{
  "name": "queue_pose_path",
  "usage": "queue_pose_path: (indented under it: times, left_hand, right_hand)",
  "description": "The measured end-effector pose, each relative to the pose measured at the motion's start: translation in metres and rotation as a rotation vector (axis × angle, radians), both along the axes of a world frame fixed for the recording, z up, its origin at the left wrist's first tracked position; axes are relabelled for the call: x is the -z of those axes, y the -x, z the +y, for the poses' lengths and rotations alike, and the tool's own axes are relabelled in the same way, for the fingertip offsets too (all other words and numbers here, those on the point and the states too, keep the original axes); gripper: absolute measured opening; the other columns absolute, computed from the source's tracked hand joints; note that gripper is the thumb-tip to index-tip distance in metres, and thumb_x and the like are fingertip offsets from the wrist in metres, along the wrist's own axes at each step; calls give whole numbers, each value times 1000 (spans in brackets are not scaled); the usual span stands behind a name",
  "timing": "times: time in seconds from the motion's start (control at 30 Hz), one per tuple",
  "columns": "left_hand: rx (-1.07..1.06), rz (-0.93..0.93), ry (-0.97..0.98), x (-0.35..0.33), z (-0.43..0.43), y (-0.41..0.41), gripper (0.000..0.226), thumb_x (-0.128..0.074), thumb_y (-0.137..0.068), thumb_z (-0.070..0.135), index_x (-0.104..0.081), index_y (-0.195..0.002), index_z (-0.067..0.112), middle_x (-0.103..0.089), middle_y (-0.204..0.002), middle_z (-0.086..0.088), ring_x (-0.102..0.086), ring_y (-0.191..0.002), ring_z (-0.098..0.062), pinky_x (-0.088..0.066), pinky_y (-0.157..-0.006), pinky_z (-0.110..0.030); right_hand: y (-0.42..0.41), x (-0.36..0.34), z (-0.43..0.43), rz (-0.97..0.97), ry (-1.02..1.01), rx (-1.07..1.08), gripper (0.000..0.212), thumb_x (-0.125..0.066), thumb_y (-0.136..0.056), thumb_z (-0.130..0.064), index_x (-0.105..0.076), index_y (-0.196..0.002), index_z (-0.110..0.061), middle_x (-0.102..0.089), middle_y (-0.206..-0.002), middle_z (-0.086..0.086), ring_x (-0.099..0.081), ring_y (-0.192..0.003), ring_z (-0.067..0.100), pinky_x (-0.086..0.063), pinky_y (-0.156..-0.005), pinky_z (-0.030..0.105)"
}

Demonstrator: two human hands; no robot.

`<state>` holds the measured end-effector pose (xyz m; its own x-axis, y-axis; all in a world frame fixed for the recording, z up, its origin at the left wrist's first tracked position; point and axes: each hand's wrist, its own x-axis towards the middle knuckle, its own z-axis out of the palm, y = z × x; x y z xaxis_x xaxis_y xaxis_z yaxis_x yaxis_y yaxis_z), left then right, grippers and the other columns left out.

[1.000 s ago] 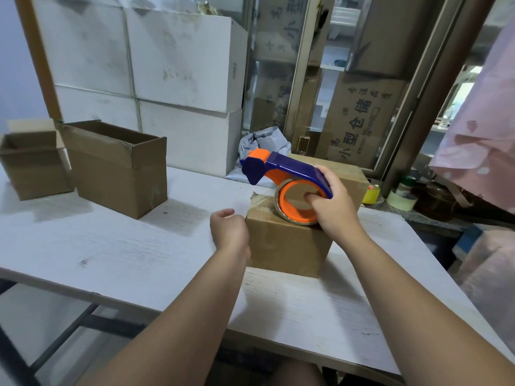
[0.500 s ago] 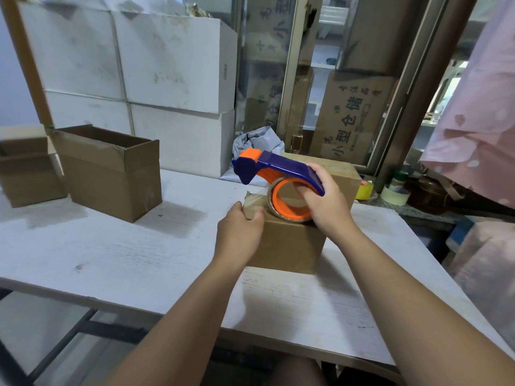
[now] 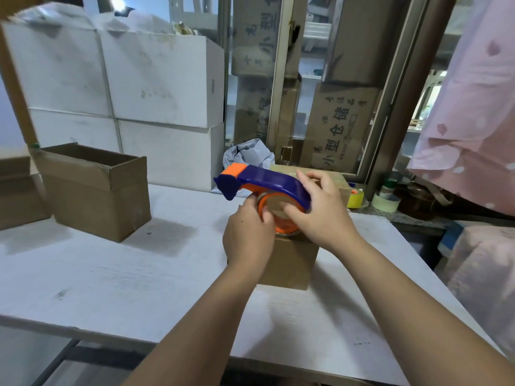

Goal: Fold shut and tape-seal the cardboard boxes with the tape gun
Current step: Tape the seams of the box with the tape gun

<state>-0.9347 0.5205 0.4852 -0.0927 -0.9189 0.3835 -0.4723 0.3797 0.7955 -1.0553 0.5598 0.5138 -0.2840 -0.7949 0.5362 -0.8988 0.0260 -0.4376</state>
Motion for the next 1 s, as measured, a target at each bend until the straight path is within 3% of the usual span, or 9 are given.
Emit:
queue_pose_path:
  times: [0.17, 0.3, 0.37, 0.47, 0.57, 0.63, 0.7, 0.9, 1.0]
  left_hand:
    - [-40, -110, 82, 10, -1, 6, 27, -43, -96, 24, -55, -119, 19, -65, -107, -6, -58, -98, -26, -46, -81, -35]
    - [-35, -107, 97, 11, 0, 4, 21, -44, -95, 24, -56, -110, 16, -64, -102, -7, -56, -95, -27, -44, -77, -37]
    - [-23, -121, 81, 11, -2, 4, 19, -44, -94, 22, -55, -107, 14, -64, -101, -8, -56, -94, -29, -44, -74, -37]
    - [-19, -155, 58, 10, -2, 3, 15, -44, -94, 21, -53, -103, 12, -63, -102, -8, -56, -95, -28, -45, -76, -37]
    - [-16, -185, 76, 10, -2, 3, 16, -43, -93, 20, -52, -102, 11, -63, -99, -8, -56, -92, -28, -39, -69, -34]
    - [-8, -227, 89, 11, -3, 2, 18, -41, -93, 21, -51, -106, 12, -63, -99, -8, -55, -90, -27, -32, -64, -31]
    - [-1, -277, 113, 10, -4, 1, 22, -39, -94, 23, -50, -111, 13, -63, -100, -7, -54, -91, -27, -30, -65, -30]
    - [48, -355, 218, 13, -6, -1, 32, -38, -96, 40, -50, -117, 19, -62, -109, 0, -57, -96, -23, -34, -67, -29]
    - [65, -359, 220, 14, -9, -1, 33, -38, -96, 42, -51, -117, 21, -62, -109, 1, -57, -94, -22, -36, -67, -29]
  right_hand:
    - [-14, -32, 15, 95, -6, -70, 79, -62, -79, -55, -26, -147, -35, -27, -148, -6, -20, -138, 14, -27, -109, 34]
    - [-33, -67, 11, 386, -276, -150, 79, -61, -82, -52, -17, -147, -44, -27, -153, -6, -10, -144, 20, -16, -115, 46]
    - [-44, -78, 3, 548, -411, -167, 76, -60, -84, -40, -18, -147, -42, -33, -150, -3, -21, -141, 22, -13, -114, 50]
    - [-55, -86, -14, 662, -611, -172, 74, -59, -85, -21, -22, -148, -34, -45, -138, 3, -44, -115, 22, -38, -94, 37]
    - [-55, -82, -32, 725, -678, -96, 54, -61, -84, -21, -42, -135, -20, -59, -120, 5, -54, -97, 21, -44, -71, 28]
    - [-49, -74, -39, 679, -672, -35, 39, -59, -86, -24, -52, -123, -14, -63, -106, 6, -56, -85, 18, -44, -65, 26]
    - [-40, -67, -40, 557, -650, -26, 35, -58, -86, -21, -55, -119, -11, -65, -107, 8, -60, -88, 21, -51, -71, 31]
    - [-15, -54, -11, 287, -401, -84, 45, -54, -84, -10, -48, -127, -22, -58, -113, 0, -49, -89, 15, -34, -57, 19]
    - [-15, -49, -9, 228, -359, -106, 46, -55, -83, -7, -48, -127, -20, -58, -115, 2, -47, -88, 16, -38, -66, 26]
